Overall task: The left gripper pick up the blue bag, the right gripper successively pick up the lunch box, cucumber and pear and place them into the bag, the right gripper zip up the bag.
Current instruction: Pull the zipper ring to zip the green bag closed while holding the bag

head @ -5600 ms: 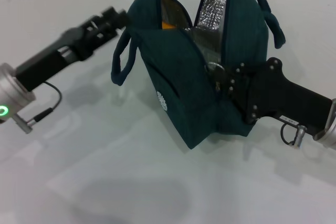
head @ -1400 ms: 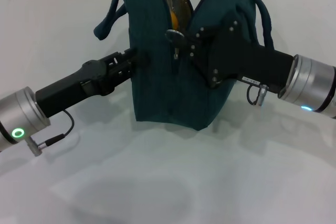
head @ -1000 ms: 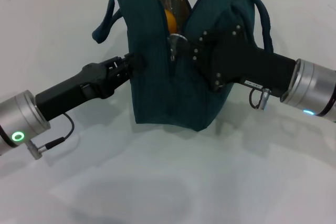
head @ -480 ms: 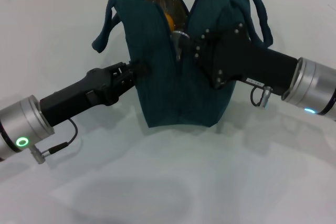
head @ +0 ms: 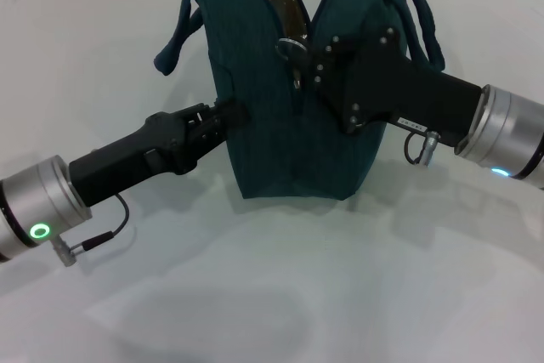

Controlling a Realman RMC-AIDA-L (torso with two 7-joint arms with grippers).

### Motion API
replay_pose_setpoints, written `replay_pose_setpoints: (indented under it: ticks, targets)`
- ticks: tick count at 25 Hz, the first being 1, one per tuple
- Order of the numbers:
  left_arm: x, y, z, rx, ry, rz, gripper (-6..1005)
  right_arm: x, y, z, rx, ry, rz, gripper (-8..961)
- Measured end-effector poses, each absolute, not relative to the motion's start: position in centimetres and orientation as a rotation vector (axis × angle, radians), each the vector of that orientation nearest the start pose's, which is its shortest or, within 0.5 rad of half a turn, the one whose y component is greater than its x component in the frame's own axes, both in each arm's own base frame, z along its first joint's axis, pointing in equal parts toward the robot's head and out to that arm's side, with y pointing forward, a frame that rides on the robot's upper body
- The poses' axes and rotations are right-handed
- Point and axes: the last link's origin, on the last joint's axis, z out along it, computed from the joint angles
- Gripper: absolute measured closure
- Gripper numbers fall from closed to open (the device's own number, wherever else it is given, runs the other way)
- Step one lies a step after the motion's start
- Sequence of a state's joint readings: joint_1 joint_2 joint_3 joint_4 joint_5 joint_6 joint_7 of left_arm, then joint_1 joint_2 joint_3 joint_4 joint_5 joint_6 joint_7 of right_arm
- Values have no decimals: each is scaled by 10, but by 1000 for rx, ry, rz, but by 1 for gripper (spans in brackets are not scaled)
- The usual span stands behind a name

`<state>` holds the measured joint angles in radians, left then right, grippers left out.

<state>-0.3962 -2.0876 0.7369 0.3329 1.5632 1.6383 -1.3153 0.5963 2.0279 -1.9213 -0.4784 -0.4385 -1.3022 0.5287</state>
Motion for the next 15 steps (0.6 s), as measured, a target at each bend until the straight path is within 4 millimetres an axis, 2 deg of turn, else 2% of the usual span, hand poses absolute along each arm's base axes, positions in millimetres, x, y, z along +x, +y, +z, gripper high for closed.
replay_pose_setpoints:
  ticks: [14, 15]
  targets:
    - [-273, 283, -18, -2355, -990, -1343, 632, 156, 337, -64, -2434, -168, 1167, 943]
    - [-273, 283, -18, -2356, -994, -1343, 603, 157, 337, -64, -2434, -168, 1167, 943]
